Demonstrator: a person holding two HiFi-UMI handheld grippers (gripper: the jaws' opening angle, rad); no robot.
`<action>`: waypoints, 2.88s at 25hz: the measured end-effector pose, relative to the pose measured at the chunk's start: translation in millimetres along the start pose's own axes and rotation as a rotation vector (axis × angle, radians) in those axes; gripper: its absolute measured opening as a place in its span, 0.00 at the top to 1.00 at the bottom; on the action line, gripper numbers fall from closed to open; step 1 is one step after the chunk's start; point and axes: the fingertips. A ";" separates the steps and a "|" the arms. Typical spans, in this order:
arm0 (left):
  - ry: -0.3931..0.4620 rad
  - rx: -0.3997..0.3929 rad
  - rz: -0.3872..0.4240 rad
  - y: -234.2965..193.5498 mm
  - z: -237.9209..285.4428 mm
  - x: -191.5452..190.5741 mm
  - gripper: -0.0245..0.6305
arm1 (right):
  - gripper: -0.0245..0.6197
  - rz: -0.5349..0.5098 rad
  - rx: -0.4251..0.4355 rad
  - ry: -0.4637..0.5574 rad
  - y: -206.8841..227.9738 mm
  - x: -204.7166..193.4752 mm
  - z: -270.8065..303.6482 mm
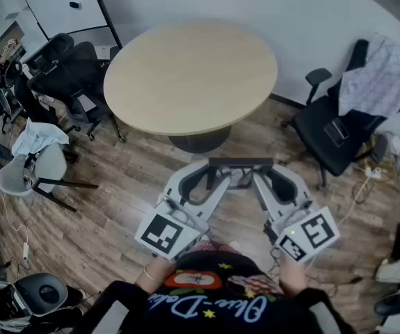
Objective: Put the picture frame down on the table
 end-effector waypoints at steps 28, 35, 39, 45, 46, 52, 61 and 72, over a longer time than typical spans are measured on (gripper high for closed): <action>-0.025 -0.003 0.001 51.6 43.4 -19.6 0.78 | 0.86 0.019 -0.006 0.019 47.1 7.1 -49.6; -0.046 0.003 0.003 58.8 45.1 -27.3 0.78 | 0.86 0.034 -0.006 0.021 51.7 2.2 -57.6; -0.053 -0.001 -0.001 58.4 52.2 -32.7 0.78 | 0.86 0.035 -0.016 0.019 60.2 0.4 -57.6; -0.042 -0.044 -0.015 49.2 77.1 -41.3 0.78 | 0.86 0.012 -0.055 0.014 83.3 -0.6 -50.0; -0.039 -0.056 -0.014 47.7 83.7 -41.6 0.78 | 0.86 0.007 -0.066 0.016 89.2 1.0 -48.5; -0.031 -0.124 -0.018 35.3 119.1 -50.8 0.78 | 0.86 -0.019 -0.135 0.019 122.4 1.5 -38.5; -0.029 -0.191 -0.036 10.2 168.2 -61.5 0.78 | 0.86 -0.040 -0.198 0.017 167.9 2.7 -14.2; -0.020 -0.198 -0.065 -37.5 188.9 -61.6 0.78 | 0.86 -0.055 -0.211 -0.013 185.1 0.3 33.8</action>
Point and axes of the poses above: the fingertips, and each gripper's own axes: z forward along the fingers, y to its right, x out of its top, and after that the axes turned 15 degrees about y, right-handed
